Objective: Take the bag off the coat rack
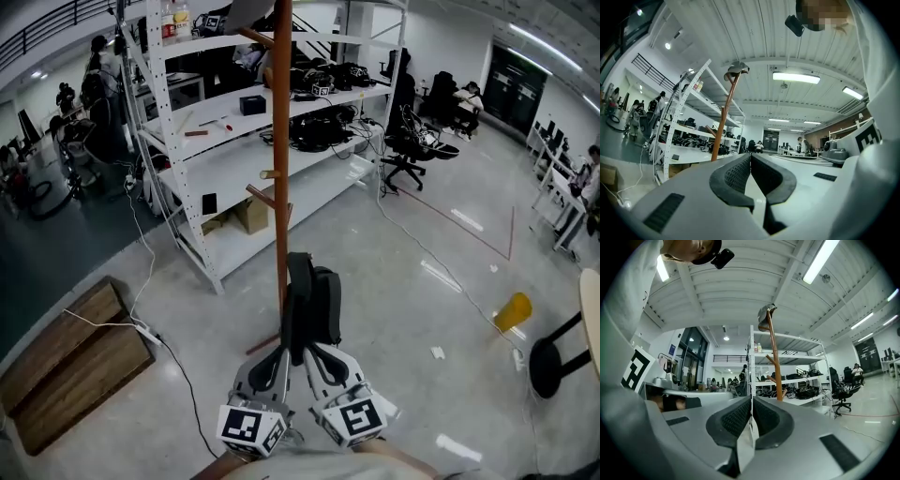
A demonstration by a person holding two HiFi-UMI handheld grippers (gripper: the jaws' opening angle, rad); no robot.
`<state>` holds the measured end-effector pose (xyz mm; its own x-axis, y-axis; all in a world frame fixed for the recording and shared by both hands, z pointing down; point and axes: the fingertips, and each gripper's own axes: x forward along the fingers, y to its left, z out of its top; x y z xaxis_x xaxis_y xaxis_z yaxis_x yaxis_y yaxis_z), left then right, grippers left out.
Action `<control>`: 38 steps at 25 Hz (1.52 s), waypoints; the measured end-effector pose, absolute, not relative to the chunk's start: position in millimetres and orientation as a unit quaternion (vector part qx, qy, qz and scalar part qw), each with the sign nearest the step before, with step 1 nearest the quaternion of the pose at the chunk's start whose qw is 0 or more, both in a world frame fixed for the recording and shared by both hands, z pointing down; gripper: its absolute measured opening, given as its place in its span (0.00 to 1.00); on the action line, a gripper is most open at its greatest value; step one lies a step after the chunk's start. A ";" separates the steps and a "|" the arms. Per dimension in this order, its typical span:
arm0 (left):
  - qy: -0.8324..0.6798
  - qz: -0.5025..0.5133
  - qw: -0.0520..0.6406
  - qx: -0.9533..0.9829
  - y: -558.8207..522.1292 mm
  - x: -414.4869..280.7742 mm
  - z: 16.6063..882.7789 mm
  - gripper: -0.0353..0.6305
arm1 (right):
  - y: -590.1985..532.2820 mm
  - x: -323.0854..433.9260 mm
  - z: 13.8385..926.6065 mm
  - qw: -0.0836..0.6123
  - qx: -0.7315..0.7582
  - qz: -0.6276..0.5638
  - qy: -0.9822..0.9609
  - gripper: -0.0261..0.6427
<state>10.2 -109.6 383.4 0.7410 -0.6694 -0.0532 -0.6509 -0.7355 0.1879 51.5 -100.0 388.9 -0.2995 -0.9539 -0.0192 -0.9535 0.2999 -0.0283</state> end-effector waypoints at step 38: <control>-0.379 -0.030 0.144 0.913 -243.8 17.0 432.4 0.08 | -272.0 87.9 456.8 -0.086 -0.571 -0.066 0.814 0.34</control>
